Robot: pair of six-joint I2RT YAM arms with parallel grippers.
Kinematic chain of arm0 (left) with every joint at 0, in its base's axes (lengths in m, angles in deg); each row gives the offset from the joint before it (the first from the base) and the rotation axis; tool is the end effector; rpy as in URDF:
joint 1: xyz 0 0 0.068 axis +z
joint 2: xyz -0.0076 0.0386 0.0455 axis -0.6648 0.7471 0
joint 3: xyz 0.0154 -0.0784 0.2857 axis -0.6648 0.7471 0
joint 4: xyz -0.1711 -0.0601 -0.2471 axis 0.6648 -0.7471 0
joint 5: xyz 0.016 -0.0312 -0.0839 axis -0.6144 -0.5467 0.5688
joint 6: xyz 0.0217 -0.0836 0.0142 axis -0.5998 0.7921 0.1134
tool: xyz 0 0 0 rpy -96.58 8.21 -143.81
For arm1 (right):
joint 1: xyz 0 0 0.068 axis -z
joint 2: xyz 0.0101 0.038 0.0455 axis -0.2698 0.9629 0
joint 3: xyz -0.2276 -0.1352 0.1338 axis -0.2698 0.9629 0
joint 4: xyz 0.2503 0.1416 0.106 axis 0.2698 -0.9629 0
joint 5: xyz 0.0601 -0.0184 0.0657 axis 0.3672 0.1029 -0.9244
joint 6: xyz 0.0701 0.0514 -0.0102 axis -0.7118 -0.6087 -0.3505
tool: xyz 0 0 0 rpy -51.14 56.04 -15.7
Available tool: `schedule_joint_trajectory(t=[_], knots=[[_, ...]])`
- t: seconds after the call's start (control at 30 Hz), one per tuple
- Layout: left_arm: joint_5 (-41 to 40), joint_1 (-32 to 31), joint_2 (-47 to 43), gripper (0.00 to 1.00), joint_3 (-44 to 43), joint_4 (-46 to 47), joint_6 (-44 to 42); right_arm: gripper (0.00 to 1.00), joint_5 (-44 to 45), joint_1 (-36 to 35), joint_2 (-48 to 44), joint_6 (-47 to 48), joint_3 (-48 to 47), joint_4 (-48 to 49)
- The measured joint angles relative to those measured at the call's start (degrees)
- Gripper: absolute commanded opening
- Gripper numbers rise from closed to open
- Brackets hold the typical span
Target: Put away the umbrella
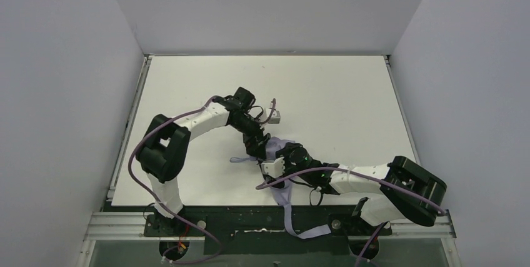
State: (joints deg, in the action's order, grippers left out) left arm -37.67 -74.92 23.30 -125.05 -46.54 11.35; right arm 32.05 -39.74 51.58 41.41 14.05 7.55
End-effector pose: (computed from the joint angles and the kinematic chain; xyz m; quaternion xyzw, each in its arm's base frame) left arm 0.3191 -0.2742 0.1568 0.5469 0.7317 -0.3738 0.1605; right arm 0.1803 0.2403 0.0986 -0.7303 0.5047 -0.0862 0.4522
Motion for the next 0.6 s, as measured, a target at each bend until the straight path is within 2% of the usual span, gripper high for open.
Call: schedule_joint_trajectory(t=[0.23,0.33,0.43,0.53,0.6], knots=[[0.0,-2.2,5.8,0.93,-2.1,-0.3,-0.2,0.11,-0.2,0.7,-2.8,0.2,1.0,-2.5],[0.4,-2.6,7.3,0.89,-2.1,0.8,0.2,0.11,-0.7,1.0,-3.5,0.0,1.0,-3.3],[0.4,-2.7,7.6,0.76,-2.1,2.2,0.5,0.12,-0.9,1.0,-3.8,-0.3,1.0,-3.8],[0.7,-2.9,8.2,0.68,-2.1,3.6,1.1,0.12,-1.0,1.1,-3.8,-0.6,1.0,-3.9],[0.6,-3.1,8.3,0.56,-2.1,4.4,1.5,0.13,-1.1,1.1,-3.8,-1.0,1.0,-3.9]])
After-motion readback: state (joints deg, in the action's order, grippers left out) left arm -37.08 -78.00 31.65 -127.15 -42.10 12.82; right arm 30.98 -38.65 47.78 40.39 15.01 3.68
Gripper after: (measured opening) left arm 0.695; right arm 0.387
